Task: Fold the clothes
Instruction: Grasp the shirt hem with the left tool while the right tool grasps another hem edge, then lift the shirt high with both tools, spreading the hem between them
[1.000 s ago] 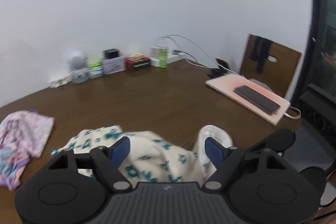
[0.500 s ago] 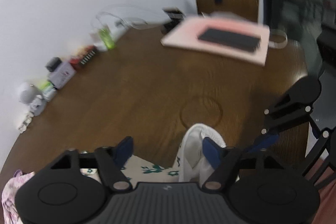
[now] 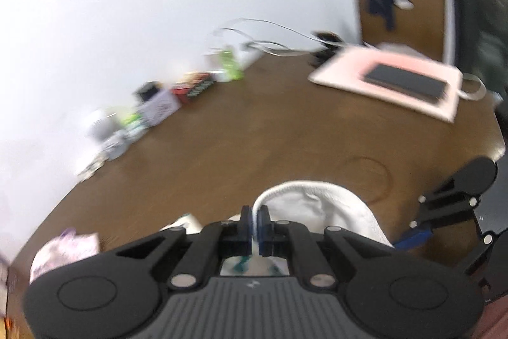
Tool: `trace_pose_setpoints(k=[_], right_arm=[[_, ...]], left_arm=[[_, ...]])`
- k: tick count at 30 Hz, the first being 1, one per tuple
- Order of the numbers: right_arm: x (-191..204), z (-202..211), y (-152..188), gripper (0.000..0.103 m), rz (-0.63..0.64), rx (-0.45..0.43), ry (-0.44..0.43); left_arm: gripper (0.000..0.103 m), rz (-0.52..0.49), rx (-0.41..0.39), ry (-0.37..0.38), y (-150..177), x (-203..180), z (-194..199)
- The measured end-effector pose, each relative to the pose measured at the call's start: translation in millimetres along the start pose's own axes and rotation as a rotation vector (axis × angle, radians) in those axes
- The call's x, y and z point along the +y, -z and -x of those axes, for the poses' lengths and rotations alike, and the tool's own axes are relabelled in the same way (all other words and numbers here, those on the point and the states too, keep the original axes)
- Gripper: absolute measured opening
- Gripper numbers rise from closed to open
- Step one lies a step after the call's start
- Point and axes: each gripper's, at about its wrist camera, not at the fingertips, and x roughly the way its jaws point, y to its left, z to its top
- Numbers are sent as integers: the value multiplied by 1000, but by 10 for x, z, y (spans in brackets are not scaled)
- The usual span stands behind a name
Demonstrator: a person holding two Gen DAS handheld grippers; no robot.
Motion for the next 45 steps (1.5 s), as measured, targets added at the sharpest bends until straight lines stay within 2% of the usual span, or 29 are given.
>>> trace_pose_setpoints(k=[4, 7, 10, 16, 21, 25, 28, 30, 32, 35, 36, 37, 38, 39, 41, 45], right_arm=[[19, -117, -31, 34, -5, -17, 42], [13, -187, -57, 19, -18, -19, 65], [82, -226, -74, 9, 20, -40, 103], [318, -79, -310, 8, 154, -206, 199], [411, 38, -427, 8, 231, -257, 231], [473, 124, -499, 8, 286, -286, 252], [512, 128, -458, 8, 315, -281, 254], [538, 141, -425, 8, 327, -275, 249], [557, 147, -418, 8, 338, -273, 244], [590, 172, -387, 8, 358, -271, 235], [597, 178, -378, 8, 365, -269, 230], [601, 184, -370, 8, 371, -267, 226], [598, 186, -365, 8, 372, -264, 222], [591, 188, -361, 8, 371, -261, 218], [538, 191, -361, 8, 351, -255, 210], [356, 113, -390, 8, 268, -232, 217]], left_arm=[[3, 66, -28, -53, 195, 177, 245], [3, 83, -37, -85, 398, 246, 413], [3, 80, -27, -96, 537, 248, 480], [14, 4, -68, -137, 602, 139, 502], [42, -115, -125, -231, 511, 46, 487], [42, -195, -121, -306, 433, 43, 366], [43, -240, -108, -290, 356, 112, 256], [49, -302, -103, -269, 311, 133, 180], [50, -376, -102, -245, 291, 146, 94], [50, -460, -131, -133, 311, 184, 13], [45, -478, -137, -97, 317, 193, -2], [36, -495, -137, -65, 321, 198, -22], [8, -507, -128, -45, 321, 199, -52], [2, -508, -126, -45, 320, 200, -67], [2, -484, -138, -72, 298, 208, -60], [2, -369, -189, -187, 167, 249, 47]])
